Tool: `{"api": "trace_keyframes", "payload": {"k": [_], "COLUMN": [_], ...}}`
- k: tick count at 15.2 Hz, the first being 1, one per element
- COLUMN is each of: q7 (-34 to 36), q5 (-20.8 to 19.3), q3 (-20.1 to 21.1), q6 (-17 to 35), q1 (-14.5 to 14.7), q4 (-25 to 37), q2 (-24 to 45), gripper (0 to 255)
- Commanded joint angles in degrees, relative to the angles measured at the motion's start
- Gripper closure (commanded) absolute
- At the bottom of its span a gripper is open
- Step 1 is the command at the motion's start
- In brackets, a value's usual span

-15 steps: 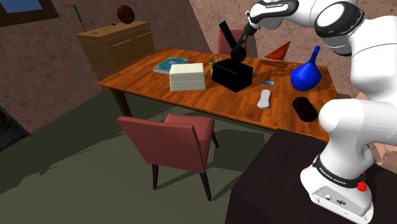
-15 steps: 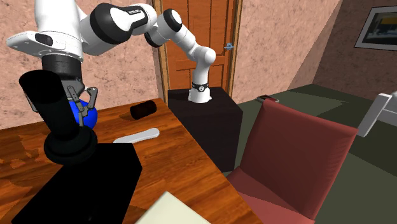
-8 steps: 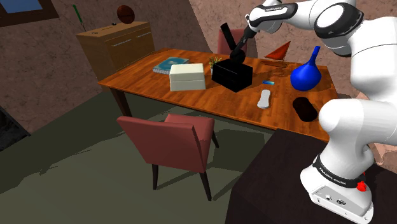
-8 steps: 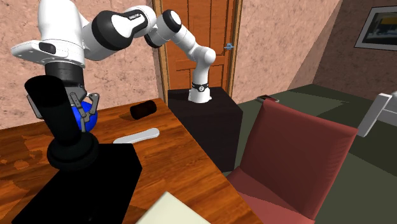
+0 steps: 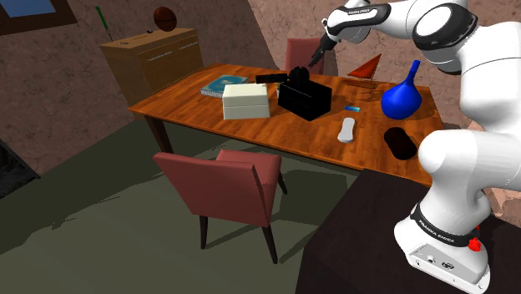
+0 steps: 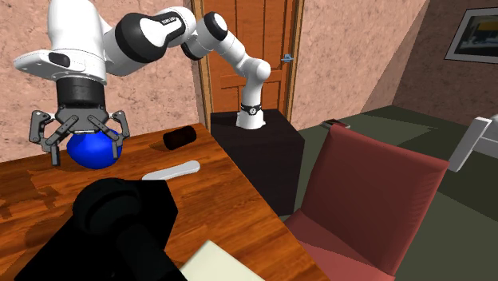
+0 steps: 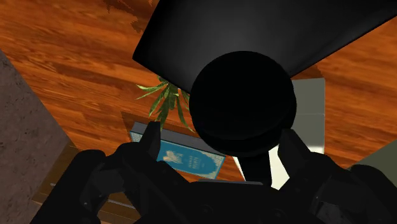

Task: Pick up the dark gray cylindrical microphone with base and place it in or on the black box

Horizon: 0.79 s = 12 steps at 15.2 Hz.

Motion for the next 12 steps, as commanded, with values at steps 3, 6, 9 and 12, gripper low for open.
{"api": "trace_keyframes", "payload": {"k": [3, 6, 9, 12], "q7": [-0.3, -0.8, -0.8, -0.8], "q5": [1.1, 2.2, 2.2, 2.2], "q3": [1.3, 2.5, 2.5, 2.5], "q6": [-0.9, -1.9, -1.9, -1.9], "q1": [-2.6, -5.0, -5.0, -5.0], "q4": [-2.7, -4.7, -4.7, -4.7], "q2": [3.1, 5.8, 5.8, 5.8], "gripper": [0, 0, 0, 0]}}
